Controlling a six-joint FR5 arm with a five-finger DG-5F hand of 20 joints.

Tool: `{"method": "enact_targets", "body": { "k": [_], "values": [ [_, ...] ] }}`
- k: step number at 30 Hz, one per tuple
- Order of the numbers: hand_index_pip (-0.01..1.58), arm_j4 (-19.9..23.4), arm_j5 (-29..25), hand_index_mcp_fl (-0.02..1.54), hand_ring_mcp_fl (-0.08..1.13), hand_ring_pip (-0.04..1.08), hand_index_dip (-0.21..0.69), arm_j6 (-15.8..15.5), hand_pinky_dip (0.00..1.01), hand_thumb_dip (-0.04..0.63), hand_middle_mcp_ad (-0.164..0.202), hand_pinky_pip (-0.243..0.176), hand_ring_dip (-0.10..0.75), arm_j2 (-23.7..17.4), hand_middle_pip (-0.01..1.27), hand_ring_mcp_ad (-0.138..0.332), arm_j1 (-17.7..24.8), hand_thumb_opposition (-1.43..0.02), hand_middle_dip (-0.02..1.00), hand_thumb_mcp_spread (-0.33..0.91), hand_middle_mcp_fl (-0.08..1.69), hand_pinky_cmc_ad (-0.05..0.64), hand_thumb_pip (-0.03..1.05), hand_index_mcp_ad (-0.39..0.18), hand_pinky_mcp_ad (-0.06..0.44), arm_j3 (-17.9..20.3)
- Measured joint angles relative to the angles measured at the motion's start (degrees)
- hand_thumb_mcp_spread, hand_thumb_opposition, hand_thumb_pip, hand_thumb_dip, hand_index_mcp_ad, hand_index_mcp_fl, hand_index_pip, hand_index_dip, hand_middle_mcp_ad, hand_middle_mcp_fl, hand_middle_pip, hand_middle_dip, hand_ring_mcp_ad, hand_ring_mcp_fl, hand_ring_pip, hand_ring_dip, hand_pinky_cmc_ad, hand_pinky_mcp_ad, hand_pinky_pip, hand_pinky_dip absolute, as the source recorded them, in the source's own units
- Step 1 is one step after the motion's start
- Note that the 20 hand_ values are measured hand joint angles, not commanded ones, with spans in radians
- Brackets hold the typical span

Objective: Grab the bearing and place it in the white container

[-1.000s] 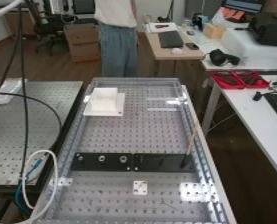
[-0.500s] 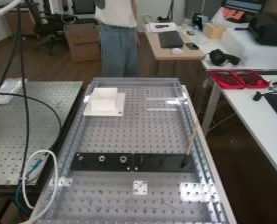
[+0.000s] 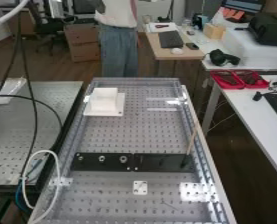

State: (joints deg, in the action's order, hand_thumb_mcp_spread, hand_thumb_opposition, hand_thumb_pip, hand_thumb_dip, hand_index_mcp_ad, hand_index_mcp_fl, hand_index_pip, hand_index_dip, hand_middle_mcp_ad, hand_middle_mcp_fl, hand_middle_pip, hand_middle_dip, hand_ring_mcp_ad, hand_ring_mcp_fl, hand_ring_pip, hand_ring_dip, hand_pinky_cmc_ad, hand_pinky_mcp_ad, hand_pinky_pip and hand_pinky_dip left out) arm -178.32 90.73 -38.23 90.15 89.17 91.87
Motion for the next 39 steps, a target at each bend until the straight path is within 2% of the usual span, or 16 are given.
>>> {"method": "enact_targets", "body": {
  "k": [12, 19, 27, 33, 37, 39],
  "values": [
    [0.09, 4.5, -1.0, 0.04, 0.07, 0.09, 0.01, 0.8, 0.14, 0.014, 0.14, -0.122, -0.061, -0.6, 0.14, 0.253, -0.2, -0.76, 0.02, 0.19, 0.02, 0.347, 0.14, 0.131, 0.232, 5.2],
    [0.09, 9.5, -2.2, 0.04, 0.06, 0.09, 0.01, 2.0, 0.14, 0.01, 0.14, -0.122, -0.061, -0.7, 0.14, 0.25, -0.2, -0.76, 0.02, 0.2, 0.02, 0.347, 0.15, 0.131, 0.232, 9.7],
    [0.08, 15.0, -4.9, 0.04, 0.06, 0.09, 0.016, 4.5, 0.14, 0.014, 0.14, -0.12, -0.061, 0.2, 0.14, 0.253, -0.2, -0.73, 0.02, 0.23, 0.02, 0.347, 0.15, 0.131, 0.232, 14.8],
    [0.08, 19.3, -7.5, 0.04, 0.05, 0.09, 0.061, 7.4, 0.14, 0.016, 0.14, -0.12, -0.061, 1.1, 0.14, 0.255, -0.3, -0.73, 0.02, 0.25, 0.02, 0.347, 0.16, 0.126, 0.232, 18.4],
    [0.09, 22.6, -9.8, 0.04, 0.05, 0.09, 0.086, 8.8, 0.14, 0.016, 0.138, -0.12, -0.061, 1.5, 0.15, 0.257, -0.2, -0.73, 0.03, 0.26, 0.01, 0.347, 0.17, 0.117, 0.232, 20.9],
    [0.09, 24.6, -11.5, 0.04, 0.04, 0.09, 0.087, 10.0, 0.14, 0.019, 0.14, -0.12, -0.061, 1.9, 0.15, 0.253, -0.2, -0.73, 0.03, 0.28, 0.01, 0.347, 0.22, 0.103, 0.232, 22.4]
  ]
}}
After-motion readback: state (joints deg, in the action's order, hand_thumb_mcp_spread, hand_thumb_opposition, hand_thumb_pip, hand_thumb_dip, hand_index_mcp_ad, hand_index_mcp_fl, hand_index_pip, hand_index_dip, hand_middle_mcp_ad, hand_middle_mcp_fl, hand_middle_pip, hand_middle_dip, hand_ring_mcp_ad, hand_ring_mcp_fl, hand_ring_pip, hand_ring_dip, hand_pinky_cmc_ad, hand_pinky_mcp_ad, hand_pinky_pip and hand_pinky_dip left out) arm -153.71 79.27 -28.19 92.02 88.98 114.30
